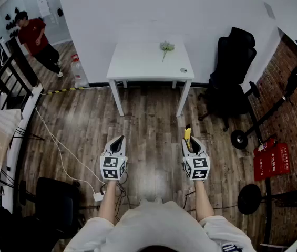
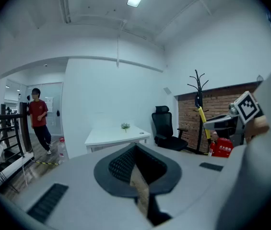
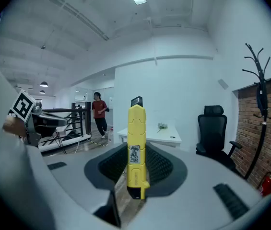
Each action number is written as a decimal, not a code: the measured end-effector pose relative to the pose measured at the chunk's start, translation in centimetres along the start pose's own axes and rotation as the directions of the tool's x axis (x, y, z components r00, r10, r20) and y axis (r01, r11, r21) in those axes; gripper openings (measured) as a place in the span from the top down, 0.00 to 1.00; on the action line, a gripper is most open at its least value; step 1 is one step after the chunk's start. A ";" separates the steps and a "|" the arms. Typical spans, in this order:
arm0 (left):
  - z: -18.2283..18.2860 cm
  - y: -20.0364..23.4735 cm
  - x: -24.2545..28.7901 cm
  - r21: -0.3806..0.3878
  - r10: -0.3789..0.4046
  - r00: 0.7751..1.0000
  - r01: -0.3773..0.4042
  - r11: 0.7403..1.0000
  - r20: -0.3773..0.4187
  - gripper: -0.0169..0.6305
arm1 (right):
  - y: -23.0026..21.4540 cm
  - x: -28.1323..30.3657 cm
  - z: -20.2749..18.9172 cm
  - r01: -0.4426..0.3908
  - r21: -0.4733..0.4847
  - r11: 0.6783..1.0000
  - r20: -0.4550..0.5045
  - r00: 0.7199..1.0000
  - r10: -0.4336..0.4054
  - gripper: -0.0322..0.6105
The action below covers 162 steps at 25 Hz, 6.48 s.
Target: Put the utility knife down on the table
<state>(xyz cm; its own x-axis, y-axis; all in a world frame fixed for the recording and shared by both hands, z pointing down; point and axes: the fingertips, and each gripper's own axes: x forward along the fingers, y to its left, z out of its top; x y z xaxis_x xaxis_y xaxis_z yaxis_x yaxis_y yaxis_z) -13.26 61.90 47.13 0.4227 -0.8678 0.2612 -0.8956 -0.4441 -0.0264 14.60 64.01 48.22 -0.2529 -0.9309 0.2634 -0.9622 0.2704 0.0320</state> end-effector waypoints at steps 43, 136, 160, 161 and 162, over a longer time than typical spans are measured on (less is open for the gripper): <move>-0.1 1.6 10.4 0.008 0.015 1.000 -0.015 1.000 -0.018 0.96 | -3.5 10.9 0.6 -0.078 -0.029 0.997 -0.006 0.997 0.078 0.78; 18.9 35.3 83.0 -0.021 0.018 0.999 -0.019 1.000 -0.044 0.96 | -27.0 86.9 18.8 -0.151 -0.018 0.988 -0.069 0.986 0.150 0.78; 14.1 39.6 88.8 -0.070 -0.007 0.985 -0.005 0.998 -0.174 0.96 | -25.4 94.5 14.3 -0.182 0.042 0.982 -0.206 0.960 0.187 0.78; 13.9 39.9 89.1 -0.074 -0.011 0.984 -0.003 0.997 -0.180 0.96 | -25.4 94.9 14.0 -0.181 0.045 0.982 -0.213 0.959 0.187 0.78; 13.5 40.1 89.4 -0.076 -0.014 0.982 0.000 0.997 -0.187 0.96 | -25.3 95.3 13.6 -0.180 0.048 0.982 -0.221 0.957 0.186 0.78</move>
<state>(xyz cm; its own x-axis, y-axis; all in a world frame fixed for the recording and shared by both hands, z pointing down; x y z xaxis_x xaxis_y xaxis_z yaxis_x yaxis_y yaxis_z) -9.49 -36.49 56.34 0.4022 -0.8044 0.4372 -0.9035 -0.4260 0.0473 13.47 -34.90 59.36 -0.3991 -0.7864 0.4715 -0.9045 0.4219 -0.0619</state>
